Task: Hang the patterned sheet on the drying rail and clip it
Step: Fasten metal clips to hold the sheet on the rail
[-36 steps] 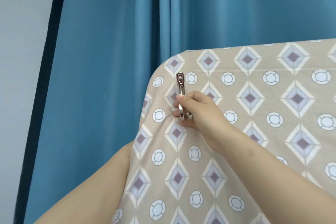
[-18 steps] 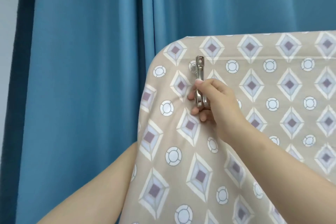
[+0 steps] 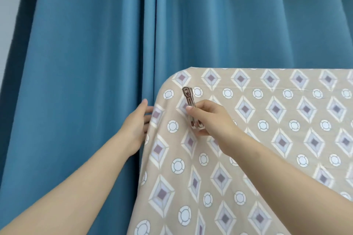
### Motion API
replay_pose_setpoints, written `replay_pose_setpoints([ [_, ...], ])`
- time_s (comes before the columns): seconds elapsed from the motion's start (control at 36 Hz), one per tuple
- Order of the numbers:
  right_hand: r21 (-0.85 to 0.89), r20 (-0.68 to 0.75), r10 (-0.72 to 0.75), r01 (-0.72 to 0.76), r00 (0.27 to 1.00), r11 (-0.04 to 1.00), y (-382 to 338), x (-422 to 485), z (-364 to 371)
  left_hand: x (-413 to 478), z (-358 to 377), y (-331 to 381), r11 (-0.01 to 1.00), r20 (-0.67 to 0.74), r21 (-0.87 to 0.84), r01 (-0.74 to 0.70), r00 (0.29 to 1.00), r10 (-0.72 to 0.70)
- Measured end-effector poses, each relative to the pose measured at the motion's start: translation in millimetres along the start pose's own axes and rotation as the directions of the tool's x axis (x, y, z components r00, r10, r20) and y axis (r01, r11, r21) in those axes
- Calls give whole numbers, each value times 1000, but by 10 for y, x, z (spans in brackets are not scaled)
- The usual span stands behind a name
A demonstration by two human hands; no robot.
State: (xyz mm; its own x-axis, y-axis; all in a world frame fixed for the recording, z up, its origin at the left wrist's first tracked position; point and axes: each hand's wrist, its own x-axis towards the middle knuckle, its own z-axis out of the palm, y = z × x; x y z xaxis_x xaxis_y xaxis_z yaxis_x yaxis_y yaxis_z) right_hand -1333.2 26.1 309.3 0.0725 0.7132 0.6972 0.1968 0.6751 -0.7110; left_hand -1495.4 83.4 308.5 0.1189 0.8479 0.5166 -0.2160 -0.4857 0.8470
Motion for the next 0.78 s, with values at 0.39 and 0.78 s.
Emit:
replay_pose_setpoints([
  [0.39, -226, 105, -183, 203, 977, 953, 43, 185, 287, -225, -67, 305, 947, 186, 175, -271, 953, 239],
  [0.78, -246, 247, -216, 277, 944, 929, 14, 175, 348, -222, -253, 277, 882, 186, 289, -373, 925, 330],
])
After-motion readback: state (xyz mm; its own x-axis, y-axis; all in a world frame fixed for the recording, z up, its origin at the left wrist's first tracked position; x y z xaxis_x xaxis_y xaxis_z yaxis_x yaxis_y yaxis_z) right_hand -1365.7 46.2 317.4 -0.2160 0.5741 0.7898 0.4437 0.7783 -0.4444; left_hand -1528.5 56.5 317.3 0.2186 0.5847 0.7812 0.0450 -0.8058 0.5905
